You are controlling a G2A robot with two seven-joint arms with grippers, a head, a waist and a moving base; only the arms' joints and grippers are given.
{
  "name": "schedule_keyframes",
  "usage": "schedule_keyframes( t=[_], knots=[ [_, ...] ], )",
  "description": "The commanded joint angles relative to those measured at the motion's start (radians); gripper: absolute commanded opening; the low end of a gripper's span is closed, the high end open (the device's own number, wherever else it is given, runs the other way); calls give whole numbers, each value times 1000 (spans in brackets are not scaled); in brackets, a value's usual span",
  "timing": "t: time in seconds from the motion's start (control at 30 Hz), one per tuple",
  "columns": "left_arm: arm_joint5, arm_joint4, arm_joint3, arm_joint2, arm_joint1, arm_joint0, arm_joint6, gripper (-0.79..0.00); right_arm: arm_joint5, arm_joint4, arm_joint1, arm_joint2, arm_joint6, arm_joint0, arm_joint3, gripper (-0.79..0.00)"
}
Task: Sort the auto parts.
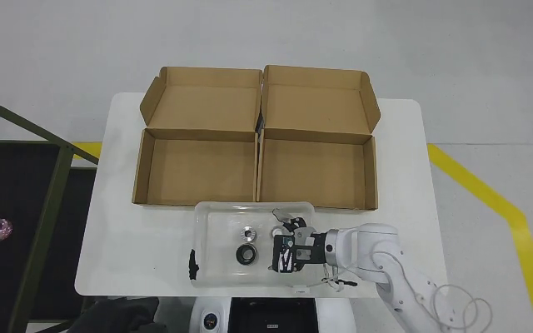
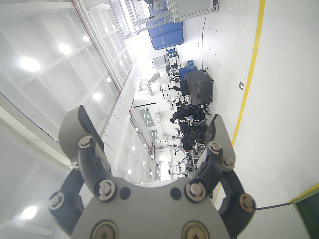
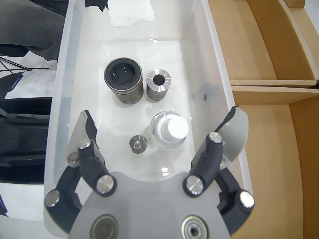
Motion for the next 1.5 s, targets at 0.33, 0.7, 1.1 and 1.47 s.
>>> schedule_keyframes(
  t=[0.33,0.7,1.1,1.47],
  knots=[
    [0,0,0,0,0,0,0,0,26,2,6,-18,15,18,21,-397],
    [0,0,0,0,0,0,0,0,41,3,11,-33,7,35,33,-785],
    [0,0,0,0,0,0,0,0,31,36,21,-19,-49,41,-17,-785],
    [0,0,0,0,0,0,0,0,23,88,30,15,-179,41,-93,-785]
  ],
)
